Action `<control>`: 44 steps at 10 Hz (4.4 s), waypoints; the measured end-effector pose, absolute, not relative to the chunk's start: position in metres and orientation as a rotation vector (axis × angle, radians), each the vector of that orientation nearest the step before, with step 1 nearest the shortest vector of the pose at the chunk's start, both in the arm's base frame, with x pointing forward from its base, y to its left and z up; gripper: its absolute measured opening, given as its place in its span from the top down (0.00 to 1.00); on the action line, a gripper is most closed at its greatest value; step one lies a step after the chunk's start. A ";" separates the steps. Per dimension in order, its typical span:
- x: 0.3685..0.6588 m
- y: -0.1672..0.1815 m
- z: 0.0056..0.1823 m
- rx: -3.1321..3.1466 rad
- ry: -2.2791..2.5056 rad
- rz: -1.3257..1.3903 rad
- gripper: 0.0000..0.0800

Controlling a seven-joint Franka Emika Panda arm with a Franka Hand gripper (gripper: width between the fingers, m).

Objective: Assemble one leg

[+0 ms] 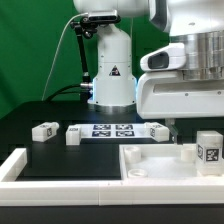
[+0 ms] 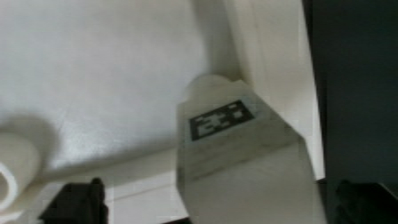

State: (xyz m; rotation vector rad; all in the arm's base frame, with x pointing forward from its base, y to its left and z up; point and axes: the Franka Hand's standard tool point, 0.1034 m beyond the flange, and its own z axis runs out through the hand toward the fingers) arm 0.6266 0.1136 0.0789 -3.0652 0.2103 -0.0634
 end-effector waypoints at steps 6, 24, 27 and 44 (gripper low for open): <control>0.626 0.118 0.079 -3.094 -0.278 -0.084 0.31; 0.621 0.119 0.077 -2.097 2.138 0.053 0.64; 0.622 0.118 0.077 -1.829 2.364 0.087 0.64; 0.624 0.124 0.079 -2.960 0.779 -0.014 0.19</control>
Offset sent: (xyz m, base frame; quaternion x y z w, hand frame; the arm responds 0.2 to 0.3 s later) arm 0.0000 0.0000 0.0000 0.0000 0.0000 -0.1593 0.9872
